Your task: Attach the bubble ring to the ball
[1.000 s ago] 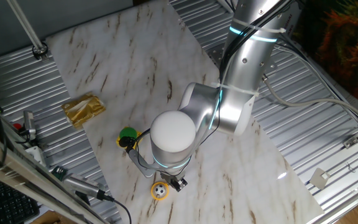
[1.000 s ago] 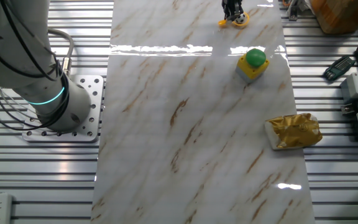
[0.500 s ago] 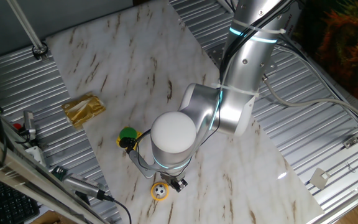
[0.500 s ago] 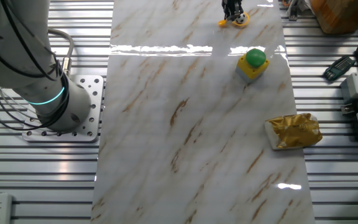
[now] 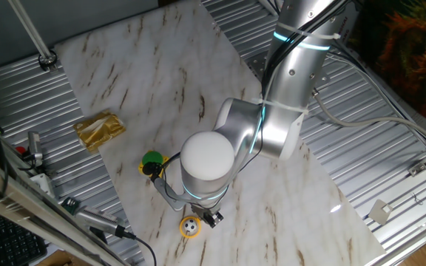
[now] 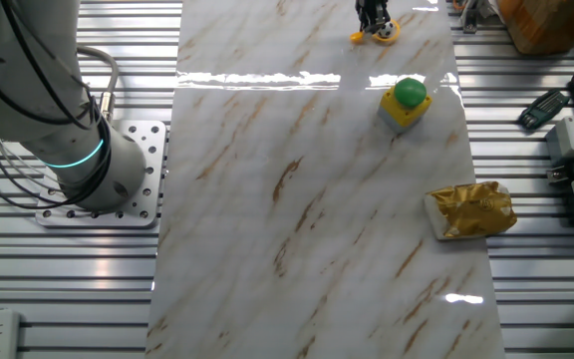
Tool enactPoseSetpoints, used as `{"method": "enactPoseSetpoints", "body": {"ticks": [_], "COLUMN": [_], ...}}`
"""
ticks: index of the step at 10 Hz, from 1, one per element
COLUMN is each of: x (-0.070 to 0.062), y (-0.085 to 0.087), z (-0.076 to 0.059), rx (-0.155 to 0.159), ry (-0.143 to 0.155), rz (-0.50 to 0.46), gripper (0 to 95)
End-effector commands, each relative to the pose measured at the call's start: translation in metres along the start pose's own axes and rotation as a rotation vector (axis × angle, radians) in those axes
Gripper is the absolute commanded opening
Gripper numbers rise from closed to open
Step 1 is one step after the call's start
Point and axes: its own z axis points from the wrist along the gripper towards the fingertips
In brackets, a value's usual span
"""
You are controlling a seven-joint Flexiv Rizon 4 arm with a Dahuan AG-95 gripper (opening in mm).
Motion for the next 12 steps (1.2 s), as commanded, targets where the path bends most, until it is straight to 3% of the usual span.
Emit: {"method": "enactPoseSetpoints", "body": {"ticks": [1,2,3,10,12], "x": [0.0,0.0,0.0,0.0,0.007], "y": [0.0,0.0,0.0,0.0,0.0], "z": [0.0,0.0,0.0,-0.002,-0.024], "rx": [0.001,0.001,0.001,-0.004,-0.011], "ry": [0.0,0.0,0.0,-0.008,-0.01], "rz": [-0.004,-0.006,-0.011,-0.015,-0.005], "gripper": [0.0,0.0,19.0,19.0,19.0]}}
